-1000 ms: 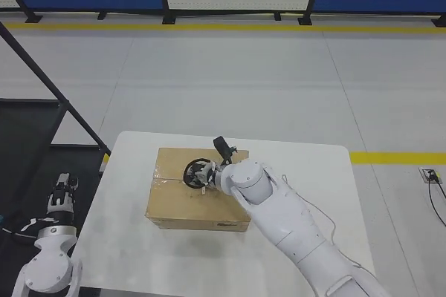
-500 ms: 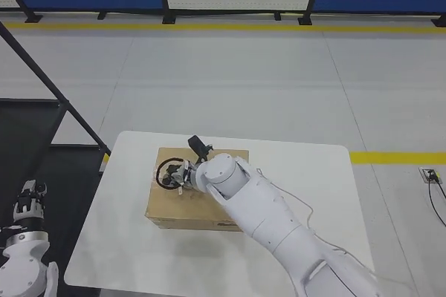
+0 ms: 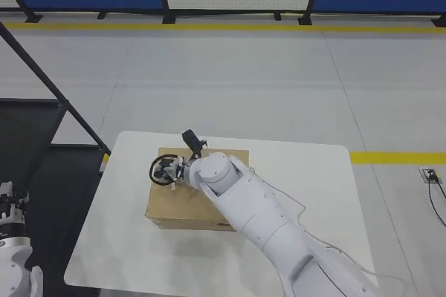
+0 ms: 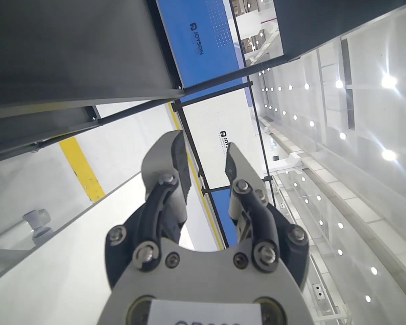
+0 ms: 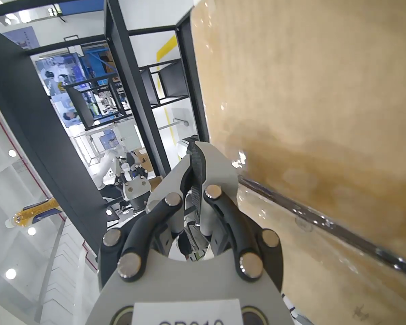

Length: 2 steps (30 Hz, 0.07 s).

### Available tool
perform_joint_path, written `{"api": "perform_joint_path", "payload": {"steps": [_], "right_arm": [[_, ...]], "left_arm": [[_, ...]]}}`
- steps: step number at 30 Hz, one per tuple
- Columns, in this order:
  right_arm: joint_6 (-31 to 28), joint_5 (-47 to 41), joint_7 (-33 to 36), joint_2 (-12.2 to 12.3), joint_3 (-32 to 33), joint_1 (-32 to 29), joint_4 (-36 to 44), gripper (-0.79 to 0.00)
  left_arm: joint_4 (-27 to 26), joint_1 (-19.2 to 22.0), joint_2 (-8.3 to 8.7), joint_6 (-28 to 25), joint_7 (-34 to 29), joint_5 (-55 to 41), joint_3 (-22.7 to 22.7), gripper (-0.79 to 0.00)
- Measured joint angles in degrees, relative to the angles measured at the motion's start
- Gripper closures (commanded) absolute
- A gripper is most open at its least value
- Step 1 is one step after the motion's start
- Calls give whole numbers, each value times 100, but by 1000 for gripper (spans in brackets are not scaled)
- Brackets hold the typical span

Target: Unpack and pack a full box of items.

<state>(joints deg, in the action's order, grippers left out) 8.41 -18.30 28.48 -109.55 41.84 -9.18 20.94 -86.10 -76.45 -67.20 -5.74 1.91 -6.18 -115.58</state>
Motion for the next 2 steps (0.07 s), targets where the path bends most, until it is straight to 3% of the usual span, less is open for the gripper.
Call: {"api": "perform_joint_path", "payload": {"steps": [2], "right_arm": [[-398, -111, -275, 44, 166, -42, 31, 0]], "left_arm": [[0, 0, 0, 0, 0, 0, 0, -785]]}}
